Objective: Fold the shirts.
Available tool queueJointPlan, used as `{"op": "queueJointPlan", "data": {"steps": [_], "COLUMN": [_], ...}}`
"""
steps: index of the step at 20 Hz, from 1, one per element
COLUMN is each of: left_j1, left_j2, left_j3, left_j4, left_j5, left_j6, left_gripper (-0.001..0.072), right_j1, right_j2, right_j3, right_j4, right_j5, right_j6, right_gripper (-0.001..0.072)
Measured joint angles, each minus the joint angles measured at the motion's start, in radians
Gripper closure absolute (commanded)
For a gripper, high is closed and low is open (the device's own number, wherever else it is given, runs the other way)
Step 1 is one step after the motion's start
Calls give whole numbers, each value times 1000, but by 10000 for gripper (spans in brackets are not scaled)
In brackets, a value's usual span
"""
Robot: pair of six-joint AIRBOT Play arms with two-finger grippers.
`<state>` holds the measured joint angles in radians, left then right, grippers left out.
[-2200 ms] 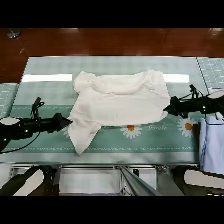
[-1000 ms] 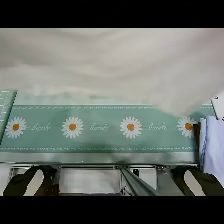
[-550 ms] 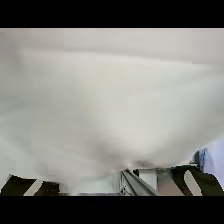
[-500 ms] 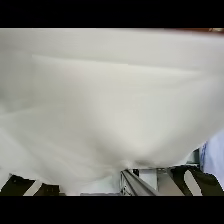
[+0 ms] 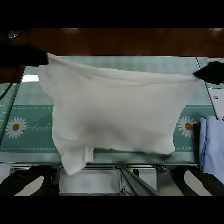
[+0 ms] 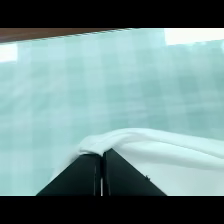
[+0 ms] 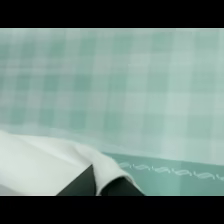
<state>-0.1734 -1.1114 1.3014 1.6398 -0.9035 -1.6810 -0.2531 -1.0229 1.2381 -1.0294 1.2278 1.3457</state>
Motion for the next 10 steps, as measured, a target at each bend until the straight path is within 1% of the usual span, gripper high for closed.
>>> {"op": "queueJointPlan", "data": {"steps": [2,4,8,10], "left_j1": [23,43,61,64], "left_j2": [-112,-219,-385,-434], "left_j3": [20,53,97,106], "left_j4": [0,-23,-149,-214], "left_j5": [77,118,171,190], "left_j6": [-72,-123,-169,-179], "left_gripper": [688,687,687,686], "right_j1": [1,6,42,59], "right_j2": [-147,-303,-584,-679], "right_j3": [25,93,273,342], "right_j4": [38,85,148,170], "right_j5": [-93,-151,-206,-209], "right_j6": [-17,-26,-15,8], "right_gripper": [681,681,681,681]}}
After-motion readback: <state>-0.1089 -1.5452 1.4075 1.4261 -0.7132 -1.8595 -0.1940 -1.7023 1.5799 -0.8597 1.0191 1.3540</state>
